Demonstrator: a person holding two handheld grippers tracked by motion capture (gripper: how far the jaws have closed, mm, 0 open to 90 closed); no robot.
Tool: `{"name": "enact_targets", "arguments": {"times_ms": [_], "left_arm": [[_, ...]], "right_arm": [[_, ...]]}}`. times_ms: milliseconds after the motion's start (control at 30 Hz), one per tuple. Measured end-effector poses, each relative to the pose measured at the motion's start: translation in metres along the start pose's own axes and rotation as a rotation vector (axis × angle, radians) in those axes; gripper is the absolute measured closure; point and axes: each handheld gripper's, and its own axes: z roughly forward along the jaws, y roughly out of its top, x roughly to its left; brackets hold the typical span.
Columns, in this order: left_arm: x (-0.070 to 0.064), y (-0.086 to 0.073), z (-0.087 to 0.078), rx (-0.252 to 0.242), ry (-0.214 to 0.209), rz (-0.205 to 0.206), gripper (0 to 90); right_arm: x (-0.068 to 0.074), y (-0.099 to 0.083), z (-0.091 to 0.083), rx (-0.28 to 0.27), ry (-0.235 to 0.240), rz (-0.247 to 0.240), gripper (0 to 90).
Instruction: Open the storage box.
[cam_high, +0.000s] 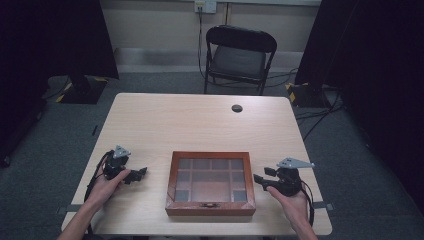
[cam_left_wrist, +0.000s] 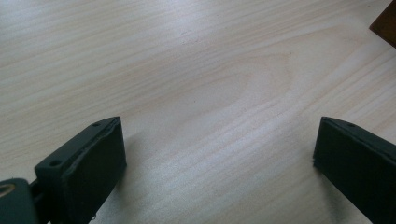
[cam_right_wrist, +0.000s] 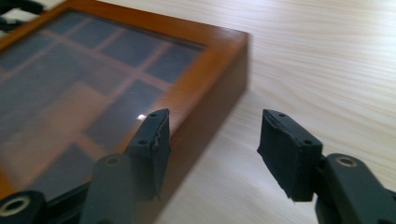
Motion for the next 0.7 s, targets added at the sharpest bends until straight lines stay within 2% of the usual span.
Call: {"name": "enact_targets", "arguments": {"times_ms": [133,333,500,700], "left_arm": [[0.000,0.000,0.000,0.000,0.000,0.000,1.7],[0.001,0.000,0.000,0.002,-0.015,0.006,0.5],[0.000,0.000,0.000,0.006,-0.004,0.005,0.5],[0.000,0.000,0.000,0.004,-0.005,0.002,0.5]], "right_arm": [[0.014,0.007,0.000,-0.005,0.083,-0.045,48.9],[0.035,0.014,0.004,0.000,0.182,-0.101,53.3],[0.055,0.016,0.011,0.027,0.275,-0.163,58.4],[0.075,0.016,0.020,0.048,0.382,-0.212,66.0]]}}
